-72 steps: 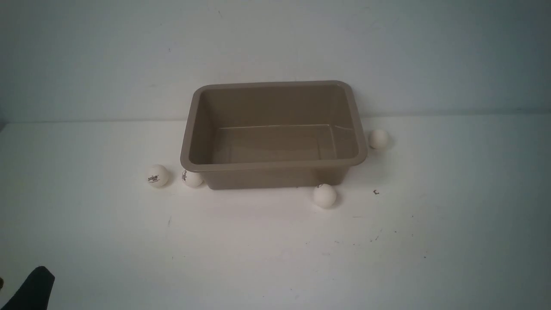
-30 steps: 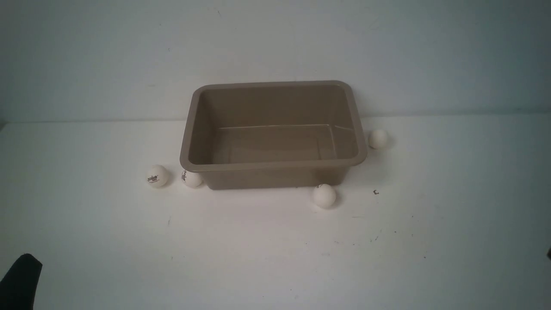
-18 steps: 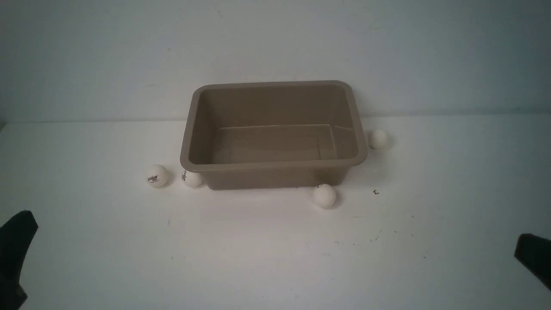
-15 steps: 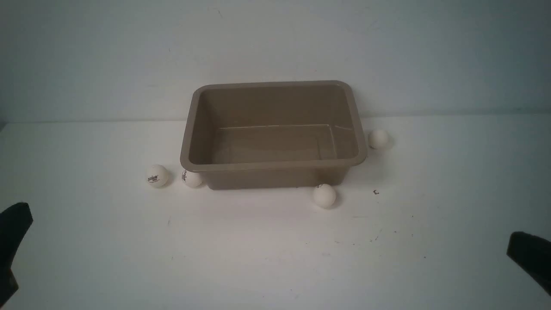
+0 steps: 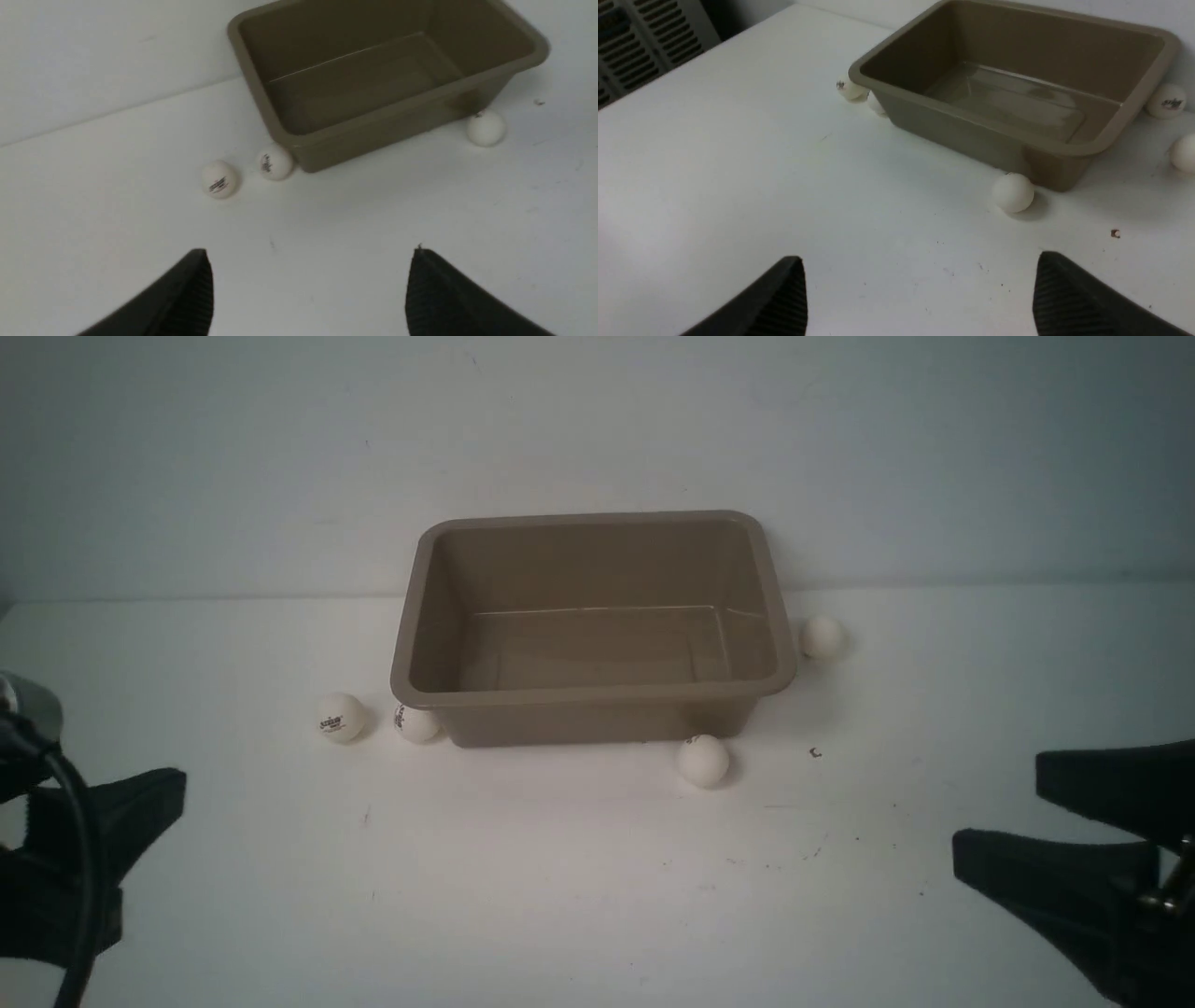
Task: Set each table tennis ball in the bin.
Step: Use the right arm to clamp the table tennis ball closest to it
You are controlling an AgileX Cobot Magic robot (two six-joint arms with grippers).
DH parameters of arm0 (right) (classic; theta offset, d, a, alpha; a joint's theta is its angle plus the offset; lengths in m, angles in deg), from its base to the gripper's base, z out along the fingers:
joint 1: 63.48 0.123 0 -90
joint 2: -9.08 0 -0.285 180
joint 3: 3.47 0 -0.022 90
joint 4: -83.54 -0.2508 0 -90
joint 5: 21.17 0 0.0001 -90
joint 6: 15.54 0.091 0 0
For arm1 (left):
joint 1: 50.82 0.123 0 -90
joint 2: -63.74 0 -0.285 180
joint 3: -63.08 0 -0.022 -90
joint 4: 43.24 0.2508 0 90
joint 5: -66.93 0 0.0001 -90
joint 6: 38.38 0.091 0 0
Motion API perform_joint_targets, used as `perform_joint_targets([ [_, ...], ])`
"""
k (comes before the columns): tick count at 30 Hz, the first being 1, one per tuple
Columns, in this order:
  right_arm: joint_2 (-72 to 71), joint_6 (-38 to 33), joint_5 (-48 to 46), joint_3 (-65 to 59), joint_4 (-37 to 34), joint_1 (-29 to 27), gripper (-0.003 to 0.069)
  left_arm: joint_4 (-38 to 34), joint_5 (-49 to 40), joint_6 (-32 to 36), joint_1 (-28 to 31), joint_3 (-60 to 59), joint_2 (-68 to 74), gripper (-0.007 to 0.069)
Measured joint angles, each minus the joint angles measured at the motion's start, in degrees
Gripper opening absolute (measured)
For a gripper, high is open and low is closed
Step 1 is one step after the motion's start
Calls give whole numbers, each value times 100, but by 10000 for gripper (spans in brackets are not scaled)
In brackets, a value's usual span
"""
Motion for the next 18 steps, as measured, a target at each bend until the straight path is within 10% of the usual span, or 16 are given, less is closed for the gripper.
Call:
perform_joint_targets([
  [11, 1182, -260, 280, 893, 516, 0, 588, -2008, 145, 2166, 0, 0, 652, 499],
  [18, 1176, 1615, -913, 2892, 3071, 0, 588, -2362, 232, 2543, 0, 0, 746, 499],
])
